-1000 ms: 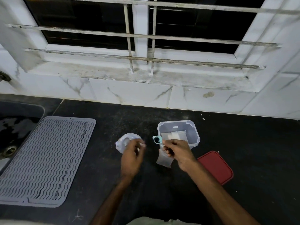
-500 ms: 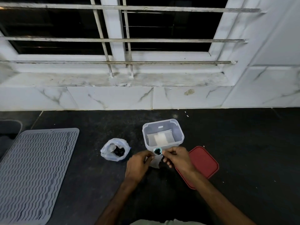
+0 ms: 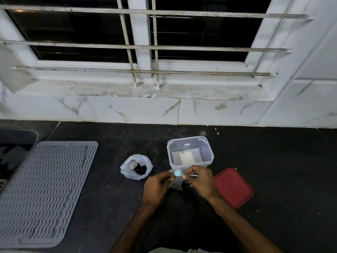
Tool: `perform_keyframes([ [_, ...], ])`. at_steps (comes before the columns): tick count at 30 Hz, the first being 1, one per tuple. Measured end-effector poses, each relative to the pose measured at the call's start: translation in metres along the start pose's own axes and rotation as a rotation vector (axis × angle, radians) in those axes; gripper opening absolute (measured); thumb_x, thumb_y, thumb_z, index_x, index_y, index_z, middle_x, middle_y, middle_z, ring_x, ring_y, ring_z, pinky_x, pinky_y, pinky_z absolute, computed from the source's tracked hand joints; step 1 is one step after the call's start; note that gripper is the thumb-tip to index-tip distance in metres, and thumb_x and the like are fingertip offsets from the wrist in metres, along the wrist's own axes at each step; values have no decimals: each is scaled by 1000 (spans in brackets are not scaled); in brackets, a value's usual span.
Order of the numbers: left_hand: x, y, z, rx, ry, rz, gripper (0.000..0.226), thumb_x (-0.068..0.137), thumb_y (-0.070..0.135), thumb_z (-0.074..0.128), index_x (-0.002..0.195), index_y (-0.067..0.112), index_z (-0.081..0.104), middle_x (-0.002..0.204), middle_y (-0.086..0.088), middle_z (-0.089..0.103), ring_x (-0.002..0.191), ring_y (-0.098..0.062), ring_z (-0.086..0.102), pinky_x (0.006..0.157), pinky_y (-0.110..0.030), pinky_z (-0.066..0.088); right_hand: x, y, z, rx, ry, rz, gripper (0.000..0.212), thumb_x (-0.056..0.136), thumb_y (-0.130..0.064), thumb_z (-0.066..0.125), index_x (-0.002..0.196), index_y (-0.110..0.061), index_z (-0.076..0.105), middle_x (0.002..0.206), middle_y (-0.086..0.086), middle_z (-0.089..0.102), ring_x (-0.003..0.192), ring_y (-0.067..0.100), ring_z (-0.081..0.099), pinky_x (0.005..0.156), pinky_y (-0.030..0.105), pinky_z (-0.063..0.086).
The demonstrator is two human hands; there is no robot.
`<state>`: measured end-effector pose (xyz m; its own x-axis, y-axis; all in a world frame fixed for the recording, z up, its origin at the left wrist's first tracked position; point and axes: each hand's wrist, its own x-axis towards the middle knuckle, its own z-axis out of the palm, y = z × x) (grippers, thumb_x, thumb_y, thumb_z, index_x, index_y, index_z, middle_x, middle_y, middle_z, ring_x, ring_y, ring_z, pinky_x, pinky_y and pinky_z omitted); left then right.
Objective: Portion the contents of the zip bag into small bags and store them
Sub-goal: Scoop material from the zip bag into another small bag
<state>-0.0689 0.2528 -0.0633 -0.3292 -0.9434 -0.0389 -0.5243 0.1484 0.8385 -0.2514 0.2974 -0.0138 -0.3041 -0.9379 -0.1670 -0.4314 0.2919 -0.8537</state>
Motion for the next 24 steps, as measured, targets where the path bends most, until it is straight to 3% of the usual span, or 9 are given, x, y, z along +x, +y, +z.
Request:
perform_keyframes([
  [6,0,0,0,-40,-12,-8,14,86,33,68,99,35,73,92,19,75,78,2,69,76,-35,58,2,4,4,100,7,56,7,81,-12,78,76,-14,73,64,4,72,54,15,66,52,26,54],
  [10,-1,3,-1,-47,-22,0,13,86,41,66,98,39,71,83,15,75,66,0,69,73,-35,58,2,4,4,192,-13,128,11,86,-12,73,79,-5,72,68,7,74,55,16,63,51,24,51],
  [13,-3,5,-2,-96,-50,-25,15,88,32,70,92,46,69,86,18,74,60,-2,69,73,-38,59,1,3,4,266,-19,184,12,86,-13,73,82,-2,71,70,10,74,57,18,62,52,24,51],
  [18,-14,7,-11,-150,-53,-16,26,89,32,69,113,40,62,89,17,73,65,-4,70,72,-36,60,0,-8,0,310,11,166,11,87,-13,72,81,-5,71,70,10,74,57,18,63,54,26,52],
  [20,-22,6,-19,-184,39,-43,25,90,38,66,114,40,59,91,18,72,71,-3,70,70,-34,59,-2,-19,3,264,30,102,11,88,-14,71,80,-7,70,68,7,73,54,16,62,52,27,52],
  [22,-31,3,-30,-279,289,-156,20,92,39,64,110,36,58,88,12,72,77,-6,70,70,-34,58,-4,-34,15,209,-28,45,10,88,-15,71,80,-11,70,68,5,73,52,14,62,50,26,51],
  [24,-36,-5,-42,-390,578,-380,26,91,38,66,110,25,54,88,8,67,86,-15,67,75,-35,54,-2,-47,35,150,-105,-12,11,88,-19,72,80,-12,70,67,5,72,50,13,62,48,23,50],
])
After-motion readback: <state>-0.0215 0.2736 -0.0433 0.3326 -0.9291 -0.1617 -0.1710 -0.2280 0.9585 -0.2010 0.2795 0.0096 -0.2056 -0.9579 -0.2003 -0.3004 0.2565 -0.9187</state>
